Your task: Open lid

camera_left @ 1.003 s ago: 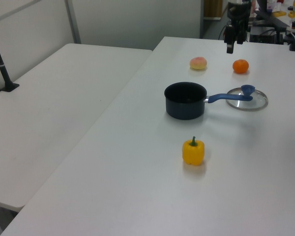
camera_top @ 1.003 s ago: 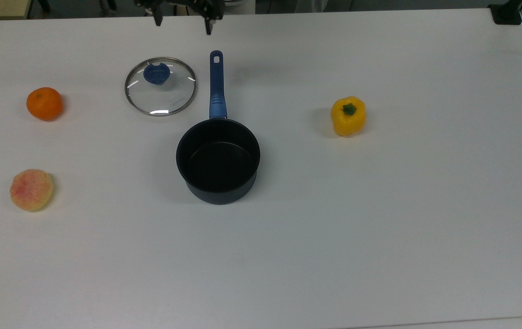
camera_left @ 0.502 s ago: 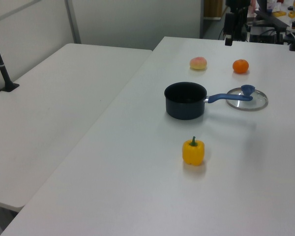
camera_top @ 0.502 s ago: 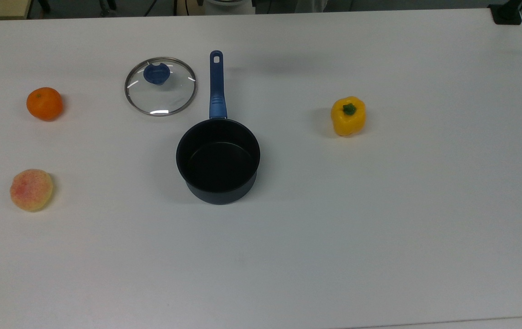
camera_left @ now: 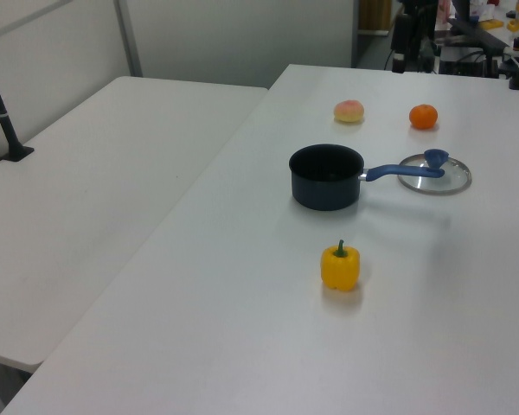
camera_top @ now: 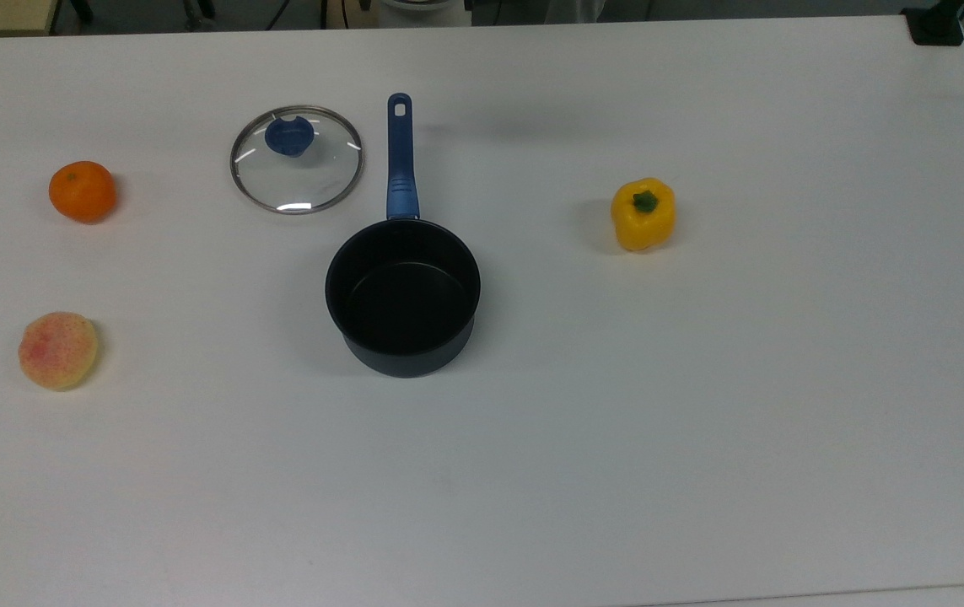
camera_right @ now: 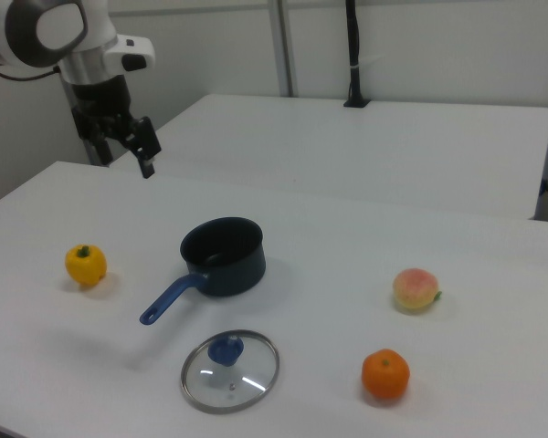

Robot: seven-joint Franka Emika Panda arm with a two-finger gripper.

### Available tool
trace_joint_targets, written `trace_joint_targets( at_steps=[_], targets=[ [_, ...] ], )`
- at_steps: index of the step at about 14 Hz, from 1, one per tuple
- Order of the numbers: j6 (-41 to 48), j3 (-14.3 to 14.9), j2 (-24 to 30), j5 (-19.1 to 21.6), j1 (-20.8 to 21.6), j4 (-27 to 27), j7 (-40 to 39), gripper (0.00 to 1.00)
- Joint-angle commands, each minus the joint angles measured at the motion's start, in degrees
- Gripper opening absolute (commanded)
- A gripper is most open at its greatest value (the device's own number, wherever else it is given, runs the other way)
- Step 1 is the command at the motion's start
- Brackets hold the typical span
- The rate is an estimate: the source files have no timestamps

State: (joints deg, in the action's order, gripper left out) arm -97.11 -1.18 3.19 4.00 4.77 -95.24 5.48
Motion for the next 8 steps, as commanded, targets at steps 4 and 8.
trace_joint_targets(
  at_steps=[4, 8],
  targets=[
    [-5.5, 3.5, -0.5, -1.6, 0.8, -2.0, -11.9, 1.00],
    [-5.1, 3.8, -0.5, -1.6, 1.2, -2.1, -11.9, 1.00]
  ],
)
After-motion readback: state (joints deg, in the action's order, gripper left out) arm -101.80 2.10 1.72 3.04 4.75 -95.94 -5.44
